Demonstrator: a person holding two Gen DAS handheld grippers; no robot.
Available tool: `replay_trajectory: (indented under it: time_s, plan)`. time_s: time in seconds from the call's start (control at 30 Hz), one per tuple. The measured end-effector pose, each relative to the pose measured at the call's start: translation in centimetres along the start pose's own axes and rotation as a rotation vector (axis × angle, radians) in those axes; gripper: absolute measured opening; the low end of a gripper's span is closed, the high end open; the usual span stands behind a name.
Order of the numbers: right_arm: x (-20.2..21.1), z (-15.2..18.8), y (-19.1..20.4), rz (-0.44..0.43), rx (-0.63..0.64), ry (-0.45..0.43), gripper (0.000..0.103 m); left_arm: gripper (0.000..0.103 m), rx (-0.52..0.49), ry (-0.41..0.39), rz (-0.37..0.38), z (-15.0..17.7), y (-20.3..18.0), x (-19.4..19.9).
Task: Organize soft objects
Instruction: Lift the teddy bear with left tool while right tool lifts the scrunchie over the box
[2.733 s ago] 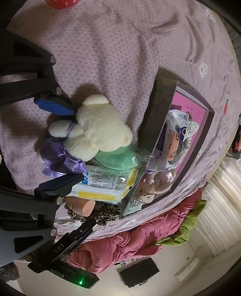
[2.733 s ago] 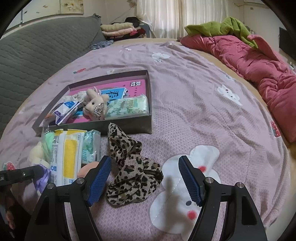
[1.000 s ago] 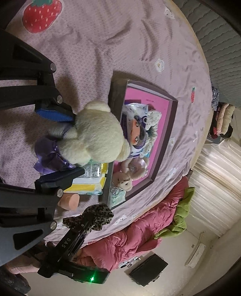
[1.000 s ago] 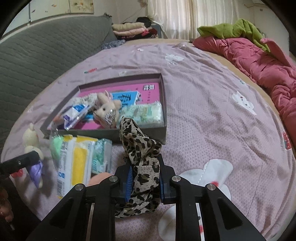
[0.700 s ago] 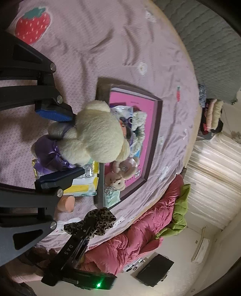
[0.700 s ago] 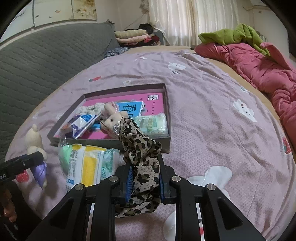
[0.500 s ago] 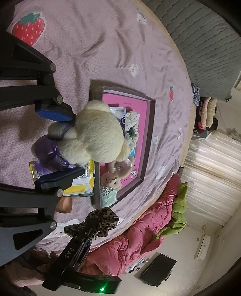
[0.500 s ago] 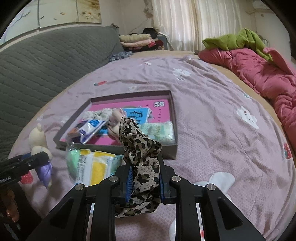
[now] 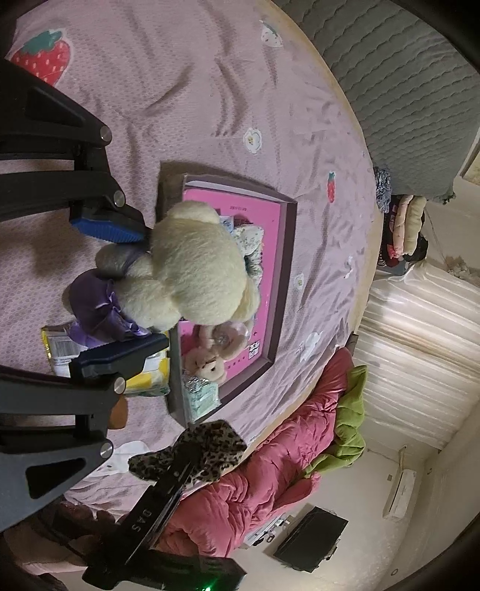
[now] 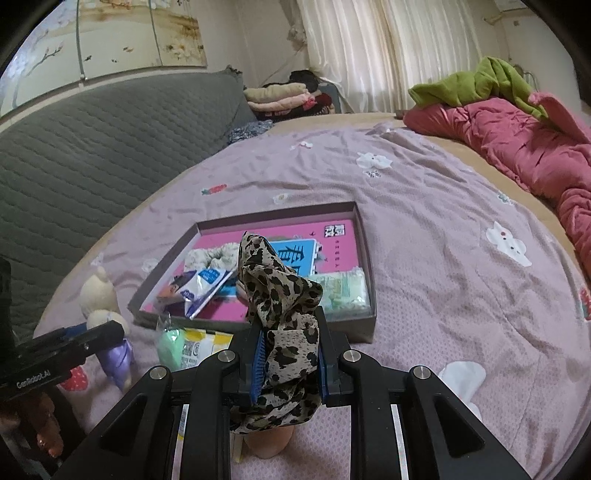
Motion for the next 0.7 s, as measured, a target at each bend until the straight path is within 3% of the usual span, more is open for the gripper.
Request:
replay_trajectory:
  time_s: [0.7]
  plan:
    - [-0.5, -1.8, -0.4, -0.012, 0.002, -0.041, 0.022, 0.047, 0.017, -0.028, -0.013, -3.9, 1.3, -2.1]
Point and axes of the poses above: each gripper's, at about its wrist camera, not at the fingertips, and x roughly against the way its jaws point, y to its left, z to its underside, the point moved 8 cm from there along -x, roughly the way its jaws point, and after that the axes turned 10 degrees about -z, right-handed, at the moved point
